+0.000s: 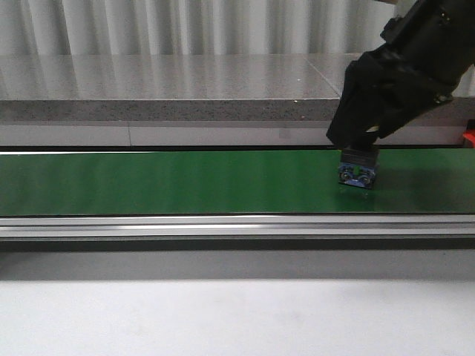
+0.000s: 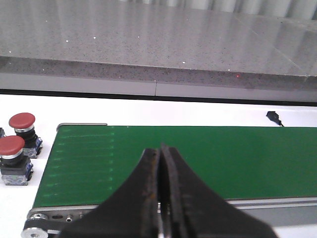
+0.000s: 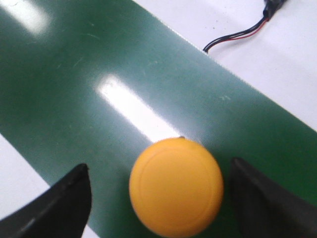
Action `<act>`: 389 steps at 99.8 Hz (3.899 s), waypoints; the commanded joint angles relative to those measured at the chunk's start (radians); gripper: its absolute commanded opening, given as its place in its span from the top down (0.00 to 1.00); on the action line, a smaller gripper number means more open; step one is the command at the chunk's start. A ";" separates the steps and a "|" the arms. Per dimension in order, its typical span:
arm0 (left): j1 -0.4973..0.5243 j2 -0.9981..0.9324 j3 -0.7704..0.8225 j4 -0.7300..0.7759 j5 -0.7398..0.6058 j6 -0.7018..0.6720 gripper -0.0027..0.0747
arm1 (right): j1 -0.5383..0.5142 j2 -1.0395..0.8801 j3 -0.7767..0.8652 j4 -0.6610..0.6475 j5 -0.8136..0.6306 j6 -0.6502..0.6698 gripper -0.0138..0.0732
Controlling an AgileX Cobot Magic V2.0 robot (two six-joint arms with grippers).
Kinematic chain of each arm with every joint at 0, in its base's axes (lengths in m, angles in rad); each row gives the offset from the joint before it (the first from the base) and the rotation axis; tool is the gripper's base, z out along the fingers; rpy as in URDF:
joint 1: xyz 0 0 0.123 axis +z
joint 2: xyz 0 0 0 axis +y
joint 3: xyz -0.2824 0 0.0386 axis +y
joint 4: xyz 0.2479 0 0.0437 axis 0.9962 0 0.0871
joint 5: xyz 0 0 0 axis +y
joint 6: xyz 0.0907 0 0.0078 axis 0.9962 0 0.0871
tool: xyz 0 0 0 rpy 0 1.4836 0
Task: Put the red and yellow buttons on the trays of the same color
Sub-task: 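Move the right gripper to the yellow button on the belt and grasp it, then lower the yellow button into the yellow tray and open the right gripper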
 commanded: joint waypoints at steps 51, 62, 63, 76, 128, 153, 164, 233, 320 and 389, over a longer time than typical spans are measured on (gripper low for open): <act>-0.005 0.009 -0.027 -0.002 -0.082 -0.001 0.99 | -0.020 -0.072 -0.026 0.023 -0.065 0.095 0.60; -0.005 0.009 -0.027 -0.002 -0.082 -0.001 0.99 | -0.074 -0.129 -0.026 0.000 -0.061 0.152 0.60; -0.005 0.009 -0.027 -0.002 -0.082 -0.001 0.99 | -0.078 -0.133 -0.026 -0.005 -0.058 0.161 0.60; -0.005 0.009 -0.027 -0.002 -0.082 -0.001 0.99 | -0.197 -0.210 -0.026 -0.080 -0.024 0.254 0.60; -0.005 0.009 -0.027 -0.002 -0.082 -0.001 0.99 | -0.801 -0.326 -0.023 -0.150 -0.043 0.511 0.60; -0.005 0.009 -0.027 -0.002 -0.082 -0.001 0.99 | -0.914 -0.296 -0.023 -0.150 -0.122 0.550 0.60; -0.005 0.009 -0.027 -0.002 -0.082 -0.001 0.99 | -0.943 -0.251 -0.023 -0.150 -0.131 0.550 0.60; -0.005 0.009 -0.027 -0.002 -0.082 -0.001 0.99 | -1.014 -0.021 -0.023 -0.149 -0.157 0.550 0.60; -0.005 0.009 -0.027 -0.002 -0.082 -0.001 0.99 | -1.011 0.145 -0.021 -0.149 -0.150 0.550 0.60; -0.005 0.009 -0.027 -0.002 -0.082 -0.001 0.99 | -1.011 0.119 -0.021 -0.129 -0.149 0.549 0.25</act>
